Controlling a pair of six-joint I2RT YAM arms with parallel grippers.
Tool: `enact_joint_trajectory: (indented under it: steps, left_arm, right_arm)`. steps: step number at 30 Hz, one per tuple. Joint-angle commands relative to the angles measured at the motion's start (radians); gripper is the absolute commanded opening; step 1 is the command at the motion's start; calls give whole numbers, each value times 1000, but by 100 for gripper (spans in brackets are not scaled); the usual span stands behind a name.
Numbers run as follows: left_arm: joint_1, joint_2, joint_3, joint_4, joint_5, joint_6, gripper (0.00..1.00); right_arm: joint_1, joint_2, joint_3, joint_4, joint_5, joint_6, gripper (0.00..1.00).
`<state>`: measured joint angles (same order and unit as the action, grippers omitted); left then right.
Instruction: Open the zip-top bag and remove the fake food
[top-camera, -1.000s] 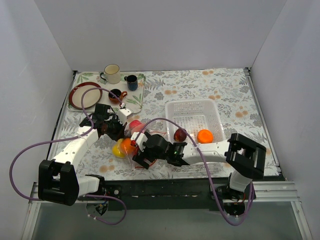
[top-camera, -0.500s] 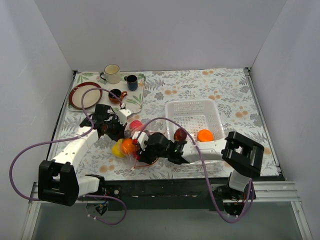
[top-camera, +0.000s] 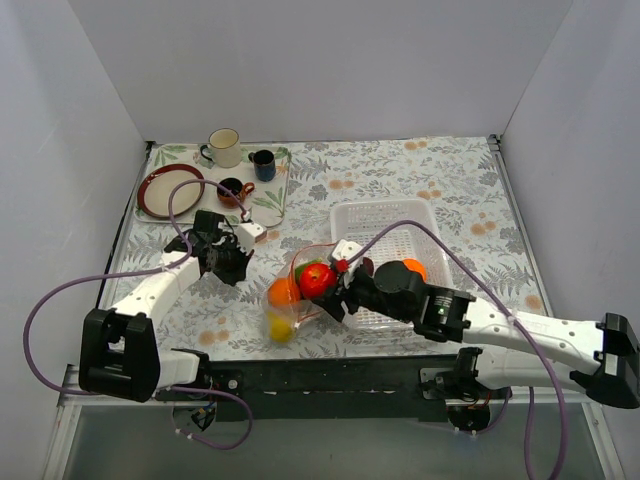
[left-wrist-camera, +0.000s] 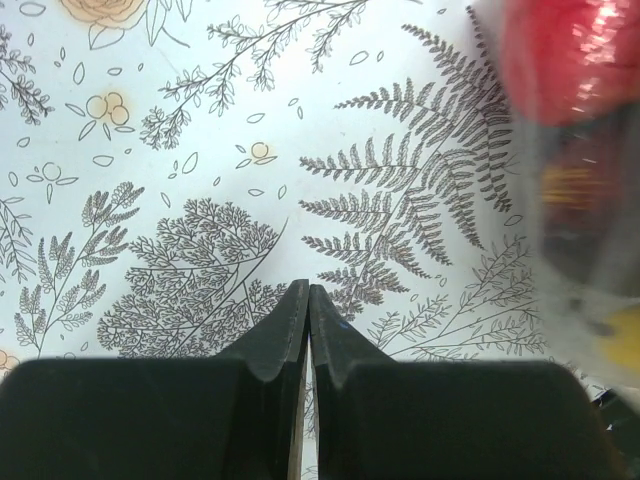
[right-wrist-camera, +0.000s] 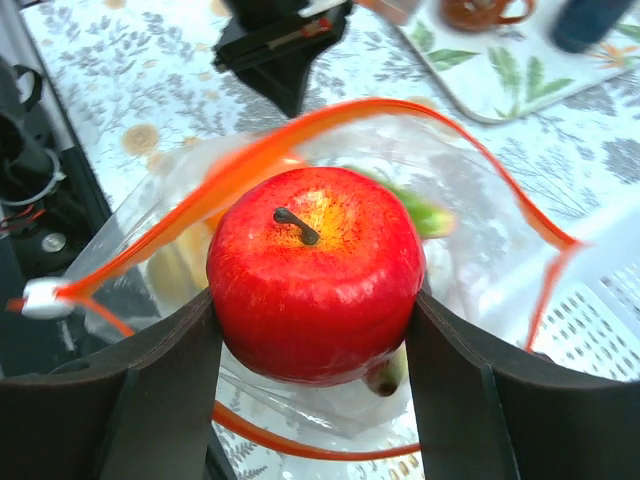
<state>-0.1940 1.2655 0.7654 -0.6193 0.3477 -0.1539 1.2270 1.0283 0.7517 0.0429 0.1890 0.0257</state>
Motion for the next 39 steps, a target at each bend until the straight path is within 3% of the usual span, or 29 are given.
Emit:
enact_joint_trajectory:
  steps: [1,2,3,6,7,10,14,15,16,18,27,39]
  left_arm:
    - [4,6,9,15,-30,2,0]
    - [4,8,14,12,-29,-1,0]
    - [4,8,18,6,-29,-6,0]
    - [4,0,34,-11,-18,-15,0]
    - [4,-5,49,-17,-3,-24,0]
    - [4,-6,89,-49,42,-51,0]
    - [4,0,126,-71,69,-73,0]
    - [4,2,130,-80,73,-73,0]
    - [4,-2,132,-82,76,-73,0]
    - [4,-5,132,-85,79,-73,0]
    - [-7,-3,141,-89,119,-101,0]
    - [-149,40,187,-77,117,-185,0]
  right_arm:
    - [0,-85,-63,-12,147,46,12]
    - [0,-86,-71,-15,179,55,16]
    - [2,-82,-72,-15,196,68,28]
    - [0,-59,-84,-8,268,88,32]
    - [0,-47,-84,-14,288,92,42]
    - [0,-11,-66,-21,378,134,51]
    - [0,2,-49,-73,741,316,63]
    - [0,6,-31,-102,783,350,79]
    - [2,12,-19,-118,808,365,89]
    - [0,22,0,-161,837,411,99]
    - [0,6,-11,-218,879,484,99]
    - [-9,171,11,90,692,189,98]
